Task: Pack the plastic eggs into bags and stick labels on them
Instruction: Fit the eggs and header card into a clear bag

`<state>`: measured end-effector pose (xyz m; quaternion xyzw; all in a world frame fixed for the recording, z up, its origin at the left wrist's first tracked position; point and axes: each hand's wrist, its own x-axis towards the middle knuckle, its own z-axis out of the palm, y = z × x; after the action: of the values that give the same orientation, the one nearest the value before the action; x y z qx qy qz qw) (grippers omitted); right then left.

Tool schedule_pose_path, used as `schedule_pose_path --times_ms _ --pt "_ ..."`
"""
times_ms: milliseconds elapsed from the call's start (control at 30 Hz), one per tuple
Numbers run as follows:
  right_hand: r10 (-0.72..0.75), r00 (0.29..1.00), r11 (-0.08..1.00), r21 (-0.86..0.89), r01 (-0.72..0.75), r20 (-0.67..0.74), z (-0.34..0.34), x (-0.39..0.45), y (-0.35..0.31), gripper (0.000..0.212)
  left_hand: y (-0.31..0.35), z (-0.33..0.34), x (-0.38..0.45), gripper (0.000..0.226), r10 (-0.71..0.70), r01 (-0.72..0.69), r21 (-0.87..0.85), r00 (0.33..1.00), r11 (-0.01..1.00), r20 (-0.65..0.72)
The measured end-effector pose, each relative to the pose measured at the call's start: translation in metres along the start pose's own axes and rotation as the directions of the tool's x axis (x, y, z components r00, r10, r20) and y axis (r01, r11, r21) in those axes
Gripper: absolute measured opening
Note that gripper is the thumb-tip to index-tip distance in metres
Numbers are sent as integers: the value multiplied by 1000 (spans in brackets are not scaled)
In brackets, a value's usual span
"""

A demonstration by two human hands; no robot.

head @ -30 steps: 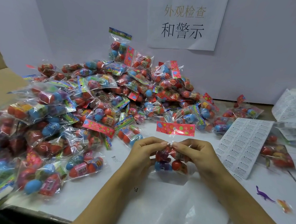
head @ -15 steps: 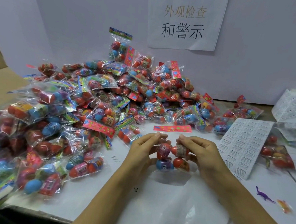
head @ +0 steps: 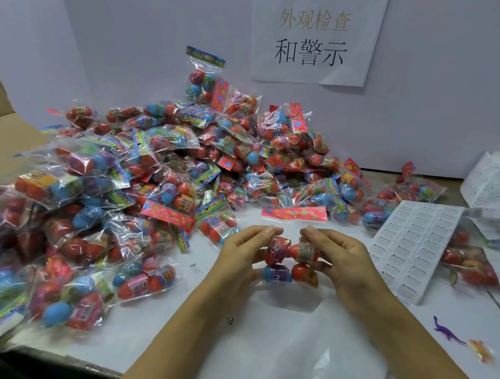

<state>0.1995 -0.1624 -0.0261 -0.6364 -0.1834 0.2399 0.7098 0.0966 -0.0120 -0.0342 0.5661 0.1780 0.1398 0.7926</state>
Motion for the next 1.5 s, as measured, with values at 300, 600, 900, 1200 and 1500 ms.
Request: schedule_pose_path --times_ms 300,600,900,1200,1500 --pt "18 1000 999 31 -17 -3 0 -2 -2 31 1 -1 4 19 -14 11 -33 998 999 -68" --pt "0 1000 990 138 1 -4 -1 -3 -8 38 -5 -1 -1 56 51 -49 -13 983 999 178" --pt "-123 976 977 -151 151 180 -1 -11 -10 53 3 -3 -2 41 112 -100 -85 981 991 160" --pt "-143 969 946 -258 194 203 0 -11 -8 64 3 -3 -4 47 102 -96 -47 985 994 138" --pt "-117 979 954 -254 158 170 -8 -5 -6 65 10 -3 -5 21 67 -55 -98 990 994 123"
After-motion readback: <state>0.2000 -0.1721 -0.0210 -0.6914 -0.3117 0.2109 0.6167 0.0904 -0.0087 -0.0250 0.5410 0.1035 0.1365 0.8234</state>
